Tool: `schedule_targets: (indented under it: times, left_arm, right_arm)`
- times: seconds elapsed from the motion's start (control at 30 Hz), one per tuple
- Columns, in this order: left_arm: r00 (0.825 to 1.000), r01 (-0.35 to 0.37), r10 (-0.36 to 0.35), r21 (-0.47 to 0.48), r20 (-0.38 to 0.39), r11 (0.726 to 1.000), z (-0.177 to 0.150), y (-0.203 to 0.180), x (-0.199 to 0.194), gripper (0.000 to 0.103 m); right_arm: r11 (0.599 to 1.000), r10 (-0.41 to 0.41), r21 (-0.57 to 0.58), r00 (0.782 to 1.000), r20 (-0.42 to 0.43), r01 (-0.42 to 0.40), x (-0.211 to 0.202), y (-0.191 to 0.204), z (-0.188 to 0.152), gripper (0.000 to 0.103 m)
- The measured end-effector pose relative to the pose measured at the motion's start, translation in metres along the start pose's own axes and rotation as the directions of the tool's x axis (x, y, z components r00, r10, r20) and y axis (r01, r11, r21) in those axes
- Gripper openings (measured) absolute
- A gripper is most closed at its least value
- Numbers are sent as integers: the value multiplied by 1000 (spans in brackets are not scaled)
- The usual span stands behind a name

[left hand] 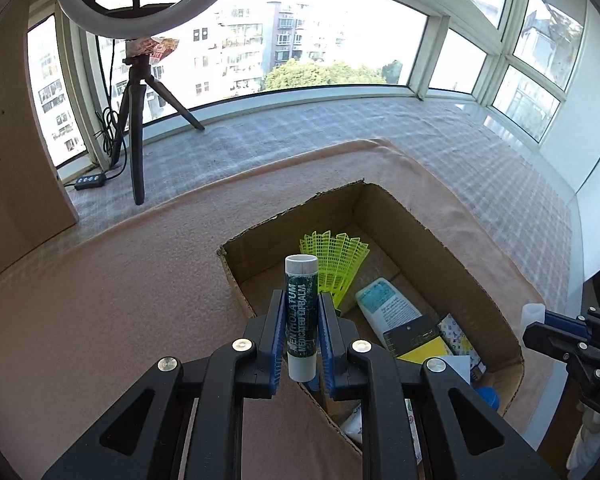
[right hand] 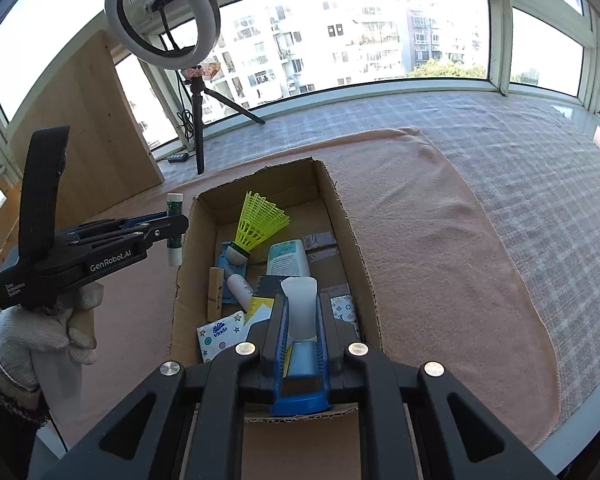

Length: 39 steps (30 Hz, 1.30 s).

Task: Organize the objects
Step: 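Carry the eraser and lip balm into the box and open both grippers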

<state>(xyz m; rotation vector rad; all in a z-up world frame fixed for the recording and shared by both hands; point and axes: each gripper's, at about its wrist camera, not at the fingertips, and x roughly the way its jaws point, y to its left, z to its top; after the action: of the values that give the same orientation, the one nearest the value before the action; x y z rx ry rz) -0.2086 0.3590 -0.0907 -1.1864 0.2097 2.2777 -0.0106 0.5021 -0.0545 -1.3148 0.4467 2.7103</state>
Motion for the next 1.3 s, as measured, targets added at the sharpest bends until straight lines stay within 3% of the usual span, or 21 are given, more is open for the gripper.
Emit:
schedule_targets:
  times: [0.27, 0.37, 0.4, 0.5, 0.87, 0.97, 1.1, 1.3]
  left_arm:
    - [1000, -1, 1, 17, -7, 1000, 7, -9, 10, 17]
    - [1000, 5, -4, 11, -8, 1000, 8, -9, 10, 33]
    - [1000, 6, -6, 10, -8, 1000, 9, -9, 9, 38]
    - [1000, 4, -4, 14, -9, 1000, 9, -9, 8, 39]
    - [1000, -1, 1, 1, 3, 1000, 4, -8, -5, 44]
    - [1000, -2, 2, -4, 13, 1000, 2, -7, -14, 51]
    - [999, -17, 17, -1, 31, 1000, -2, -7, -29, 60]
    - [998, -24, 26, -21, 62, 999, -11, 2, -58, 74]
  right_arm:
    - [1000, 4, 6, 1000, -1, -4, 1, -4, 0, 17]
    - [1000, 4, 6, 1000, 7, -4, 0, -4, 0, 22]
    - [1000, 6, 7, 1000, 10, -6, -1, -4, 0, 28]
    - [1000, 4, 5, 1000, 25, -4, -4, -3, 1, 42]
    - [1000, 2, -1, 999, 40, -2, -9, 3, 2, 50]
    - [1000, -3, -3, 999, 49, 3, -13, 5, 1, 52]
    - [1000, -7, 2, 998, 64, 7, -19, 9, -1, 64]
    - [1000, -16, 8, 997, 82, 16, -29, 18, -3, 74]
